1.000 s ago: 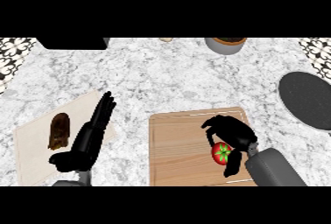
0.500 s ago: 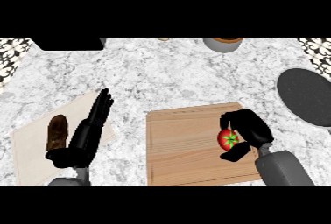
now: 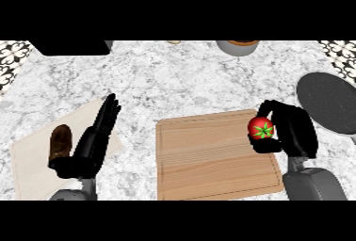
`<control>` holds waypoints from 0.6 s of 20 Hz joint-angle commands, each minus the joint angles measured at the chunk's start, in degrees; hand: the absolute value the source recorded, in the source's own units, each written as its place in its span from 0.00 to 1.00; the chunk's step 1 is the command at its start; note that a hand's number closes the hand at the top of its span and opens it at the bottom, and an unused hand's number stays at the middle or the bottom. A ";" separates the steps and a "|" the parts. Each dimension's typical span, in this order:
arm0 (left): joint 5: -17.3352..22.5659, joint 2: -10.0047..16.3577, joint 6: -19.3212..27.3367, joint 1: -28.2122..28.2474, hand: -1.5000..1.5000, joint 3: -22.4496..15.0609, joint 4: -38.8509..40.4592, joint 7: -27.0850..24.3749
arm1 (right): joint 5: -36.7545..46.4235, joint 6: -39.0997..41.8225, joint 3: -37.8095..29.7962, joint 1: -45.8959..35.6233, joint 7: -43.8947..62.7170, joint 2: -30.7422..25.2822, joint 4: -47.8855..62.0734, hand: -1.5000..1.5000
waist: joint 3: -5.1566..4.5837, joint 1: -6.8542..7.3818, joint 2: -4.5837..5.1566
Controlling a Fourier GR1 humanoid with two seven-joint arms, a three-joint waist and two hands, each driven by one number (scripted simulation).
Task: Pick the tomato from the cutting board and place it in the pan
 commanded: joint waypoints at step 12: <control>-2.72 -1.93 2.26 -0.16 0.50 -2.28 -4.49 4.67 | -14.91 -7.16 -20.29 -1.40 1.37 -0.91 -4.18 1.00 | 0.14 1.45 0.49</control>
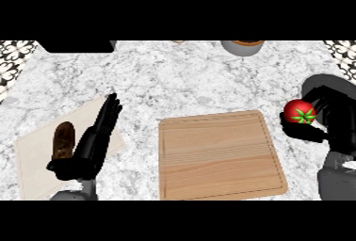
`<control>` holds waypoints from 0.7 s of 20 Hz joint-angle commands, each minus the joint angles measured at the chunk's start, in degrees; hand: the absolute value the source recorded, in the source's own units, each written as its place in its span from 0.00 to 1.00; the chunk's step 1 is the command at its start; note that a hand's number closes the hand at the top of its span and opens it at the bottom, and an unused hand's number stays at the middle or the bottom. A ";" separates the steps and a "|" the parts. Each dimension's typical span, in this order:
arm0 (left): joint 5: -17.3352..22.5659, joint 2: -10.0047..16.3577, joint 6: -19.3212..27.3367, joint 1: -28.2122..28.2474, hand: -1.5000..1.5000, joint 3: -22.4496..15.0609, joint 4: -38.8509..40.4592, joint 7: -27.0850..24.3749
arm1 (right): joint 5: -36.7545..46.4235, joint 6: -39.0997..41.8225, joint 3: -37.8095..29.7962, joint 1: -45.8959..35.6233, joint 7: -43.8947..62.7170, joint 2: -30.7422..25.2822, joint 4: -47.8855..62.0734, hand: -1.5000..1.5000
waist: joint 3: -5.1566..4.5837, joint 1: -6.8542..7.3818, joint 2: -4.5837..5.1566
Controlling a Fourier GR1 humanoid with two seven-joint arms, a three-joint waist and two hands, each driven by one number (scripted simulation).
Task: Pick the tomato from the cutting board and place it in the pan
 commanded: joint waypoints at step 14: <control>0.85 0.24 -2.31 -0.17 0.50 0.59 0.78 -0.83 | -9.48 -28.13 -22.88 -15.32 -27.89 -16.23 45.97 1.00 | 0.15 1.47 0.54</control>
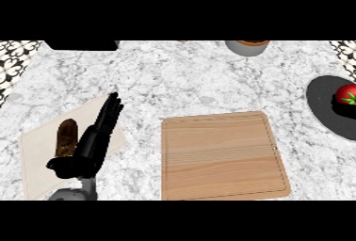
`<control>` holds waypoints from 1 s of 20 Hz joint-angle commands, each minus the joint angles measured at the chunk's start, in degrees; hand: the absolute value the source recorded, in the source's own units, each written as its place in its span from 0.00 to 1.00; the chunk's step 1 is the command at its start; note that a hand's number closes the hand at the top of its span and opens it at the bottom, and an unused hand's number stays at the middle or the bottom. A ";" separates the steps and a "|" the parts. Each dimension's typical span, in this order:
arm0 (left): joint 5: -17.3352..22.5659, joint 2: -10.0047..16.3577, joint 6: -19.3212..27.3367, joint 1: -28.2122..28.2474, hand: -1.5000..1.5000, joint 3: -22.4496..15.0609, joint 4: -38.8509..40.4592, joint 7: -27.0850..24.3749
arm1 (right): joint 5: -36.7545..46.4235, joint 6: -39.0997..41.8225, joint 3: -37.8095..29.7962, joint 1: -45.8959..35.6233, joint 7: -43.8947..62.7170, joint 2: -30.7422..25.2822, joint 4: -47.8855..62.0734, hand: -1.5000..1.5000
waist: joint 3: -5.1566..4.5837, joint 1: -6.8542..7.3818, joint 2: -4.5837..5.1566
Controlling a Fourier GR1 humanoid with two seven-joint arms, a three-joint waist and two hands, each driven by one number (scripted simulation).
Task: Pick the tomato from the cutting board and place it in the pan
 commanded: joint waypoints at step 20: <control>-2.14 -2.49 -0.03 -1.07 0.50 -3.76 0.13 -0.09 | -7.08 15.59 -7.32 -18.95 -15.32 -17.16 51.24 0.00 | 0.37 3.49 1.20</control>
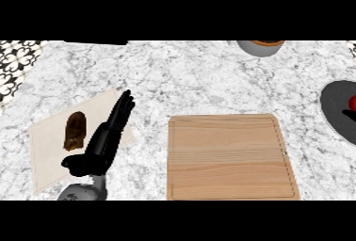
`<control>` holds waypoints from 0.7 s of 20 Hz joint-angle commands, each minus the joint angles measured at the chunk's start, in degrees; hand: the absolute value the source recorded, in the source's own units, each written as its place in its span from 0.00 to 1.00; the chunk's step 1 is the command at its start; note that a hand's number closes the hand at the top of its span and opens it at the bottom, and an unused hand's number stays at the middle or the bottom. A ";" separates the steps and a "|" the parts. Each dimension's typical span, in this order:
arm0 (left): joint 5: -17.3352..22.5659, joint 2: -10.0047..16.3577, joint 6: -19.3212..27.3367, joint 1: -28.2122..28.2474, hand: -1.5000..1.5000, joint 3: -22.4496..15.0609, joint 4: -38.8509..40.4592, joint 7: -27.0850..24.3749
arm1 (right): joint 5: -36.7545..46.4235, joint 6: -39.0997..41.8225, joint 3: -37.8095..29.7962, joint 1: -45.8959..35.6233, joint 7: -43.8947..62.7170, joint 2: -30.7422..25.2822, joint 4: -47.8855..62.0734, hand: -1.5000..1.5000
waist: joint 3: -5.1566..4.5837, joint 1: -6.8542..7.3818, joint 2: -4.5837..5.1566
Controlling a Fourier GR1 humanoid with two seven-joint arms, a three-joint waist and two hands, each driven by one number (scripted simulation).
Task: Pick the tomato from the cutting board and place it in the pan
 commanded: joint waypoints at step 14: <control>-0.34 0.07 0.33 2.04 0.50 0.99 1.95 -3.28 | -16.68 12.91 -15.40 -0.45 -16.54 -4.88 3.96 0.00 | 0.02 -2.13 -0.36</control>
